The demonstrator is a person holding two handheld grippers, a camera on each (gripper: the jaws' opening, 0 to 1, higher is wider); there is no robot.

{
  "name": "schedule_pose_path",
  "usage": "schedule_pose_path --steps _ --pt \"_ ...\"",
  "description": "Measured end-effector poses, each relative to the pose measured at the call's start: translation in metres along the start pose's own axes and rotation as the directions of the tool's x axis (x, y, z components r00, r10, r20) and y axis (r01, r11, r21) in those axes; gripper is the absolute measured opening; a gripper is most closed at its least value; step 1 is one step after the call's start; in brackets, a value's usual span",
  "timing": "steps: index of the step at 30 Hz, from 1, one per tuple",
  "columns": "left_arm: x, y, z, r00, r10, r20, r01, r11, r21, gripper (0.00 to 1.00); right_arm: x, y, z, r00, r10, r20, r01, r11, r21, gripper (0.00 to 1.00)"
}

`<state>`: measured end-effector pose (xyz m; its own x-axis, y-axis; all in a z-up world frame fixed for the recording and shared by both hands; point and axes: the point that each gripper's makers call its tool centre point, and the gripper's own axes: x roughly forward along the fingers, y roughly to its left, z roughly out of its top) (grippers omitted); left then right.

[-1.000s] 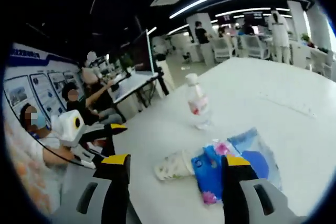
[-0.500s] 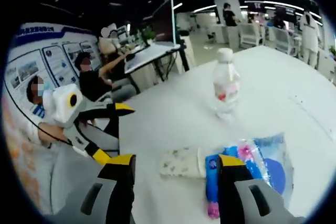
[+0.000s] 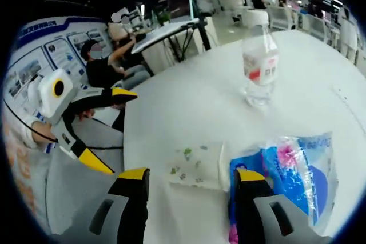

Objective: Arrange the tabletop items into an orderly group along one side of the table until the central work area is clear of visible clutter.

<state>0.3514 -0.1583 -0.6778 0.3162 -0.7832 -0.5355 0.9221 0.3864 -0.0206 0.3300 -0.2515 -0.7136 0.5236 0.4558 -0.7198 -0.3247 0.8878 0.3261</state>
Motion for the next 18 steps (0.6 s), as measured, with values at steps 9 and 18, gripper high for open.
schedule_pose_path --steps 9,18 --pt "0.001 0.000 -0.003 1.000 0.004 -0.014 -0.004 1.000 0.014 0.85 0.010 0.012 -0.023 0.999 0.044 -0.031 -0.043 0.999 0.032 0.33" --pt "0.001 -0.001 -0.005 1.000 0.004 -0.027 -0.003 1.000 0.028 0.84 0.011 0.017 -0.022 0.998 0.039 0.047 -0.043 0.995 0.086 0.00"
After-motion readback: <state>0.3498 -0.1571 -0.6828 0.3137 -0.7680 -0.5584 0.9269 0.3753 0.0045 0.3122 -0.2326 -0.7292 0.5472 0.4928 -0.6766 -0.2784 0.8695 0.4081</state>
